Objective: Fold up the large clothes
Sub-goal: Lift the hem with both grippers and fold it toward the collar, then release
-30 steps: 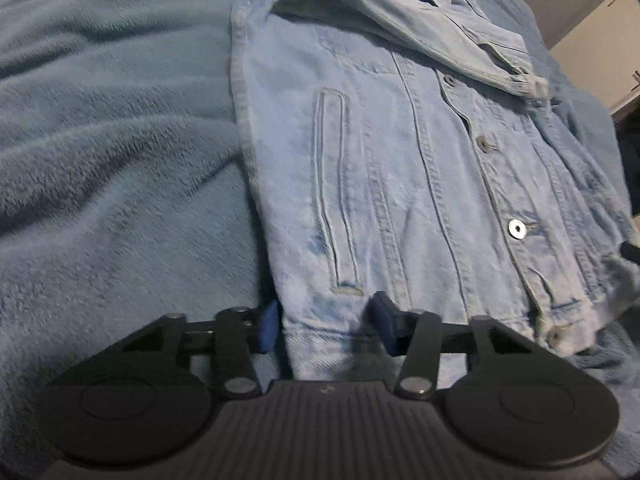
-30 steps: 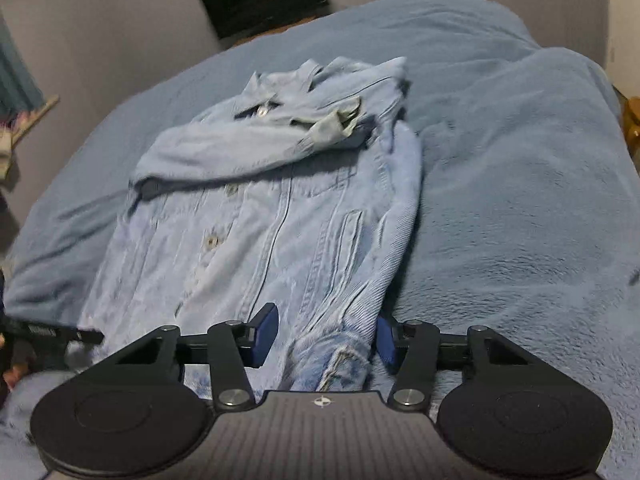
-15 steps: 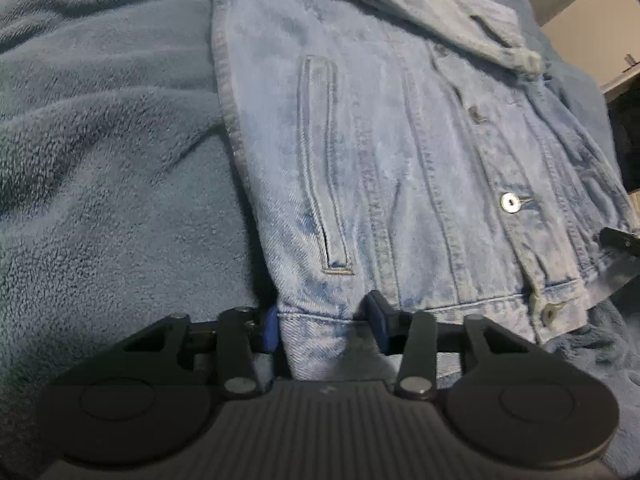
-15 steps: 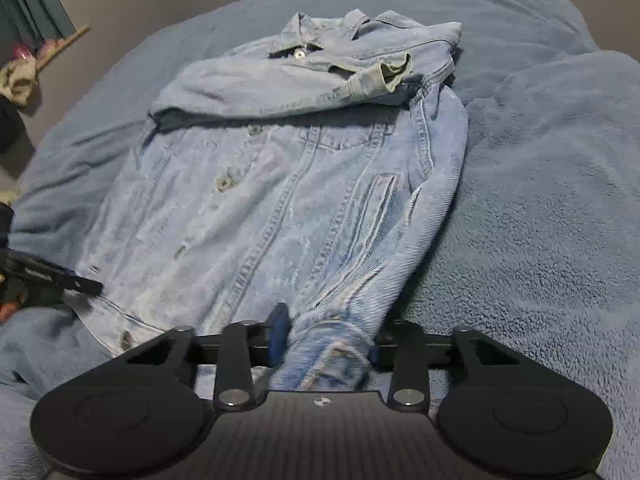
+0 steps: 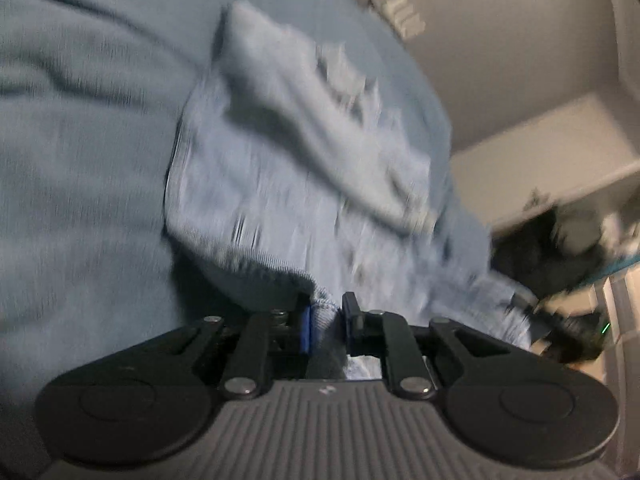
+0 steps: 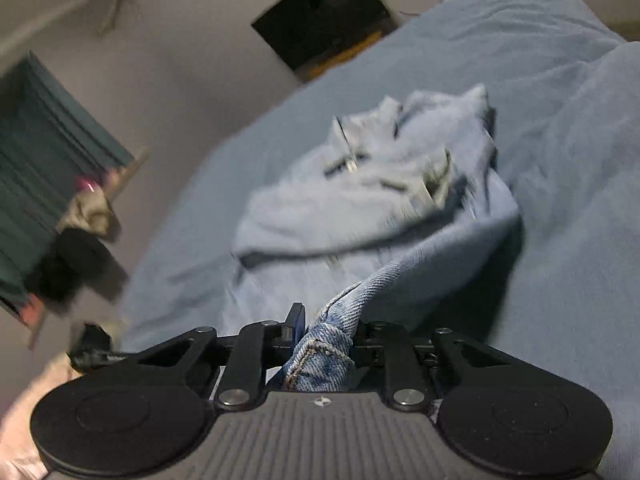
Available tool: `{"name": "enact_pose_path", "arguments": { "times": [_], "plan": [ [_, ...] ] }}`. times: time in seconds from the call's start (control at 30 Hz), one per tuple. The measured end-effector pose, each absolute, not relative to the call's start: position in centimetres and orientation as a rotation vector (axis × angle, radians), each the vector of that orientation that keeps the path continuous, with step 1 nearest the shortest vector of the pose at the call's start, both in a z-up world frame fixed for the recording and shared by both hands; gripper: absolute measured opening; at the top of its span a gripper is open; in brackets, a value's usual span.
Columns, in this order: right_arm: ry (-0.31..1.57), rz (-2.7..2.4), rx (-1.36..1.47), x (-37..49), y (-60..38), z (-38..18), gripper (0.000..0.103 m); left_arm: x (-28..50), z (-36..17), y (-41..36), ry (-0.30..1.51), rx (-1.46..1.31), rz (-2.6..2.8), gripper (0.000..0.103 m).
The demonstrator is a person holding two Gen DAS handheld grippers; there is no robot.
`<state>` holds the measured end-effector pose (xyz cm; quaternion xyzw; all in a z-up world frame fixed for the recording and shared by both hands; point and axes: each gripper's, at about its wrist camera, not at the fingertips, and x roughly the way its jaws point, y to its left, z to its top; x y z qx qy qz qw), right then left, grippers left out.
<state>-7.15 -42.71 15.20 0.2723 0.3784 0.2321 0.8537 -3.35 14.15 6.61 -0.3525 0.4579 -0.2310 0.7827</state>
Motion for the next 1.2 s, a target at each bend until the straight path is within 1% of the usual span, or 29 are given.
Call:
{"name": "enact_pose_path", "arguments": {
  "times": [0.2, 0.33, 0.57, 0.63, 0.7, 0.77, 0.8, 0.83, 0.87, 0.93, 1.03, 1.1, 1.17, 1.2],
  "plan": [
    [0.691, 0.454, 0.684, -0.4, -45.2, 16.8, 0.021, 3.6, 9.3, 14.9, 0.884, -0.818, -0.447, 0.011],
    [0.652, 0.401, 0.753, 5.0, -46.0, 16.0, 0.021, 9.7, 10.6, 15.8, 0.832, -0.846, -0.396, 0.011],
    [0.641, 0.242, 0.818, 14.3, -46.6, 11.9, 0.021, 20.2, 10.0, 13.8, 0.853, -0.779, -0.268, 0.011],
    [0.644, 0.197, 0.811, 16.6, -46.5, 10.2, 0.021, 22.6, 9.3, 13.1, 0.856, -0.739, -0.236, 0.011],
    [0.651, 0.148, 0.805, 18.4, -46.3, 8.3, 0.024, 24.3, 7.6, 12.6, 0.887, -0.715, -0.192, 0.013],
    [0.651, 0.111, 0.808, 19.3, -46.1, 6.6, 0.033, 25.6, 6.1, 12.7, 0.948, -0.749, -0.151, 0.019],
    [0.642, 0.094, 0.788, 19.4, -46.0, 6.1, 0.033, 25.9, 5.6, 12.9, 0.961, -0.779, -0.149, 0.021],
    [0.632, 0.089, 0.753, 19.3, -45.7, 5.8, 0.037, 25.7, 5.5, 13.2, 0.950, -0.798, -0.158, 0.023],
    [0.607, 0.076, 0.706, 19.0, -45.4, 5.7, 0.048, 25.4, 5.4, 13.3, 0.934, -0.805, -0.171, 0.024],
    [0.546, 0.034, 0.595, 18.1, -44.9, 6.1, 0.056, 24.8, 5.5, 13.3, 0.911, -0.784, -0.188, 0.025],
    [0.470, 0.038, 0.543, 16.9, -45.0, 6.5, 0.057, 23.3, 5.8, 13.2, 0.866, -0.770, -0.188, 0.026],
    [0.449, 0.068, 0.531, 16.2, -44.8, 6.6, 0.057, 22.1, 5.8, 13.7, 0.805, -0.829, -0.161, 0.032],
    [0.451, 0.087, 0.484, 15.9, -44.1, 6.5, 0.058, 20.7, 6.4, 14.7, 0.697, -0.877, -0.096, 0.050],
    [0.460, 0.097, 0.455, 15.7, -43.6, 6.4, 0.058, 20.1, 6.7, 15.3, 0.654, -0.894, -0.066, 0.052]
  ]
}}
